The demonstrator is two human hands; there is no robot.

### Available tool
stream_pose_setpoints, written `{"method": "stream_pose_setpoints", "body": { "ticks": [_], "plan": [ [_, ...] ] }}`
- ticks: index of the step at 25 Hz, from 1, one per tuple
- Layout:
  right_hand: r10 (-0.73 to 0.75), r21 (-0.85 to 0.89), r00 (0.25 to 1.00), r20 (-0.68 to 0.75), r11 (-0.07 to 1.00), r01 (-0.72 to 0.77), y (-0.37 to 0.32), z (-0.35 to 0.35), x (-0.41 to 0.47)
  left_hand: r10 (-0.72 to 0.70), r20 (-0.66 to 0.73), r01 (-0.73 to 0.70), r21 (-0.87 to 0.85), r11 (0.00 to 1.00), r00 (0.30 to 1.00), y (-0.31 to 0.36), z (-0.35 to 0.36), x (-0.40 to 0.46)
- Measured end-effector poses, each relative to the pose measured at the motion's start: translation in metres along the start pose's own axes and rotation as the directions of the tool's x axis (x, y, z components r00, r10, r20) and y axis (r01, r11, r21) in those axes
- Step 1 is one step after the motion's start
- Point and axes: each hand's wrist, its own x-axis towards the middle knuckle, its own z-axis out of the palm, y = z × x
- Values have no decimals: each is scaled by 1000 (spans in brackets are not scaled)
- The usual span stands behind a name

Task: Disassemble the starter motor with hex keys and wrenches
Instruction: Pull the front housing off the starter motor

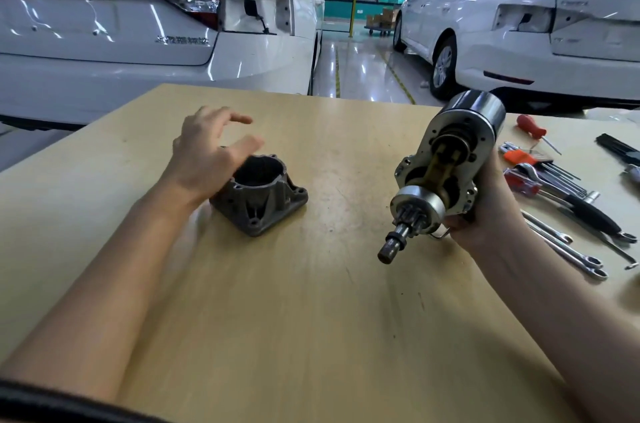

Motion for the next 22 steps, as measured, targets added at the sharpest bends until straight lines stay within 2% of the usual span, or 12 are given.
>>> {"method": "stream_pose_setpoints", "body": {
  "ticks": [2,4,8,10,12,13,14,15,17,19,22],
  "plan": [
    [14,-39,1000,-16,999,-15,0,-2,4,102,205,-149,228,962,973,12,9,-5],
    [16,-57,1000,-20,998,-17,1,-3,8,124,365,-267,374,888,923,15,18,-8],
    [23,-57,1000,1,998,-23,4,-3,11,103,371,-254,386,887,923,4,11,-5],
    [46,-97,998,-45,994,-50,5,-3,9,183,316,-299,373,878,931,8,13,-9],
    [62,-142,994,-85,987,-74,5,-1,7,398,185,-435,243,867,898,27,26,-20],
    [64,-163,994,-92,984,-79,5,-1,6,468,123,-482,124,868,875,40,35,-28],
    [65,-189,994,-87,979,-80,5,0,5,477,80,-475,-45,879,875,53,43,-37],
    [66,-219,995,-70,972,-80,6,1,4,430,86,-400,-242,884,899,63,49,-43],
    [94,-272,996,-10,958,-93,8,4,1,333,237,-147,-569,809,913,73,59,-51],
    [148,-325,988,54,938,-123,12,8,-3,328,329,10,-719,695,886,73,62,-53],
    [201,-380,970,133,915,-137,15,12,-8,274,320,104,-800,590,907,70,65,-52]
  ]
}}
